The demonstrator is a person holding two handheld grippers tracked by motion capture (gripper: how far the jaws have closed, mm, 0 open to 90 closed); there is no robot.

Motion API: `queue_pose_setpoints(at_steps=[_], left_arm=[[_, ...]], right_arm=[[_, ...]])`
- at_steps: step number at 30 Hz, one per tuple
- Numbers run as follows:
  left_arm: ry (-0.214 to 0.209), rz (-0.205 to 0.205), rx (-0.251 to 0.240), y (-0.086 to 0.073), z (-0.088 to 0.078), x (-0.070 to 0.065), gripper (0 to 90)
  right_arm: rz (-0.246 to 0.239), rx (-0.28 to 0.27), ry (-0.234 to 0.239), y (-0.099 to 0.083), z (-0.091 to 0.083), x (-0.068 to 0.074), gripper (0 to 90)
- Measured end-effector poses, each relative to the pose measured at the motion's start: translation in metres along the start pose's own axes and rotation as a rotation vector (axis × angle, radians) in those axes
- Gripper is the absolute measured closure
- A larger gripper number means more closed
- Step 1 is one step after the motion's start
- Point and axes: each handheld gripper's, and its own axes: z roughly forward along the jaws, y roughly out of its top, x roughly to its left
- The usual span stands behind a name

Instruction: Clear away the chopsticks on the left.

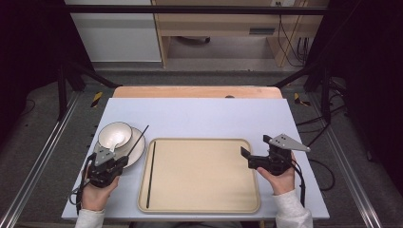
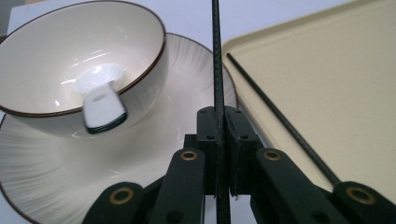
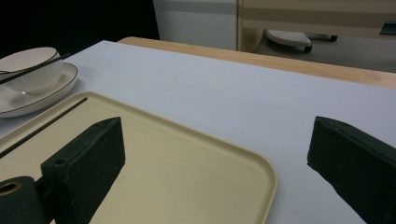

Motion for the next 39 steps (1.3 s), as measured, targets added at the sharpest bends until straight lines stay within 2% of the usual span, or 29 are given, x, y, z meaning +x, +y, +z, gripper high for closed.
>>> queue_pose_setpoints(at_steps=[6,7,8,10,12,16,21,23,24,25,26,27,28,34,39], left_arm=[[0.007,-0.004,-0.04,0.004,-0.003,-0.022,85.3],[0.007,-0.004,-0.04,0.004,-0.003,-0.022,85.3],[0.011,-0.008,-0.049,0.004,-0.004,-0.029,85.3],[0.017,-0.013,-0.056,0.004,-0.005,-0.033,85.3],[0.018,-0.042,-0.075,0.003,-0.008,-0.04,85.3],[0.034,-0.061,-0.091,0.002,-0.011,-0.047,85.3],[0.051,-0.128,-0.115,0.004,-0.013,-0.059,85.3],[0.055,-0.135,-0.119,0.004,-0.013,-0.062,85.3],[0.059,-0.157,-0.131,0.005,-0.014,-0.067,85.3],[0.059,-0.157,-0.131,0.005,-0.014,-0.067,85.3],[0.064,-0.181,-0.142,0.006,-0.015,-0.072,85.3],[0.064,-0.181,-0.142,0.006,-0.015,-0.072,85.3],[0.058,-0.211,-0.156,0.006,-0.015,-0.077,85.3],[0.081,-0.241,-0.178,0.001,-0.012,-0.09,85.3],[0.081,-0.265,-0.194,-0.006,-0.009,-0.094,85.3]], right_arm=[[-0.002,-0.004,-0.001,0.0,-0.001,-0.001,4.2],[-0.001,-0.004,-0.002,0.0,-0.001,-0.001,4.2],[-0.001,-0.003,-0.002,0.0,-0.001,-0.001,4.2],[0.0,-0.004,-0.003,0.0,-0.001,-0.001,4.2],[0.003,-0.006,-0.004,0.001,-0.002,-0.001,4.2],[0.007,-0.01,-0.005,0.001,-0.003,-0.001,4.2],[0.003,-0.006,-0.004,0.0,-0.002,-0.001,4.2],[-0.001,-0.006,-0.005,0.0,-0.001,-0.001,4.2],[0.002,-0.003,0.002,0.0,0.0,0.001,4.2],[0.002,-0.003,0.002,0.0,0.0,0.001,4.2],[0.002,-0.005,0.005,0.0,0.0,0.002,4.2],[0.0,-0.007,0.008,0.001,0.0,0.002,4.2],[0.0,-0.008,0.008,0.001,-0.001,0.002,4.2],[0.0,-0.014,0.015,0.002,-0.002,0.002,4.2],[0.004,-0.01,0.016,0.002,-0.002,0.003,4.2]])
